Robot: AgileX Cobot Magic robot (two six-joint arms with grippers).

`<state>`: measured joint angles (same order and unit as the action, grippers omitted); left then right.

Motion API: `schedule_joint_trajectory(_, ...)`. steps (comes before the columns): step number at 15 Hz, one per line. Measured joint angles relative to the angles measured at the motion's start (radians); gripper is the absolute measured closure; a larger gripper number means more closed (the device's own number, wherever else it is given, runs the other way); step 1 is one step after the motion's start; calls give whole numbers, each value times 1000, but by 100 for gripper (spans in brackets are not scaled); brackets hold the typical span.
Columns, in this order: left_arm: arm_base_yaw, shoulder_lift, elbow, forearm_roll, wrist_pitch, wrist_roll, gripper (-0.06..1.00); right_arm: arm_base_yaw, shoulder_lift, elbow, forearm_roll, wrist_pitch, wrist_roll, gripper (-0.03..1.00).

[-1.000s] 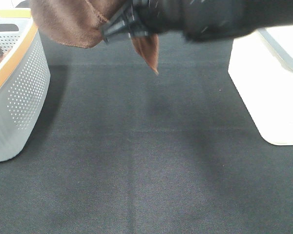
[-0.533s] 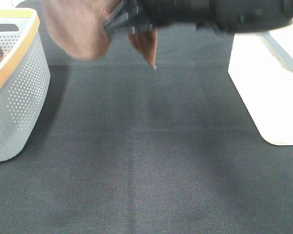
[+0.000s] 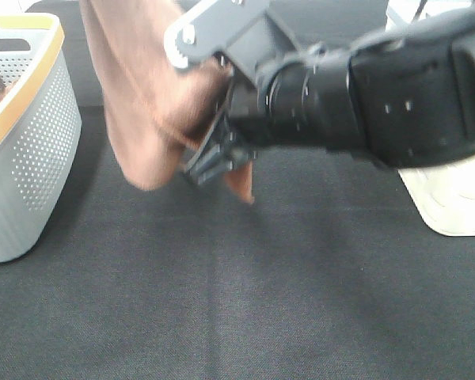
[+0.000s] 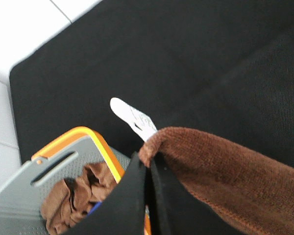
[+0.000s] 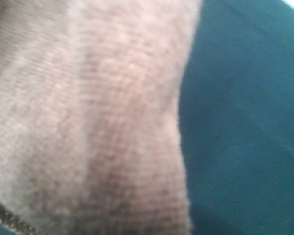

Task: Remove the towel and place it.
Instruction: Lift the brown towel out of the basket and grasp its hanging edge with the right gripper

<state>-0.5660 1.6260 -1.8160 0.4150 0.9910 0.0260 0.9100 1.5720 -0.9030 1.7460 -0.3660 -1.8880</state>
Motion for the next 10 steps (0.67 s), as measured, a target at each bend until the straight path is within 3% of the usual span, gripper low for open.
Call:
schedule_joint_trajectory(3, 0, 52, 0, -17, 34, 0, 94, 0, 0, 49, -1, 15, 1, 78)
schedule_joint_trajectory(4, 0, 52, 0, -17, 34, 0, 94, 0, 0, 49, -1, 15, 1, 78)
schedule_joint_trajectory(6, 0, 84, 0, -75, 58, 0, 94, 0, 0, 102, -1, 15, 14, 60)
schedule_joint_trajectory(10, 0, 161, 0, -131, 81, 0, 94, 0, 0, 145, -1, 9, 83, 48)
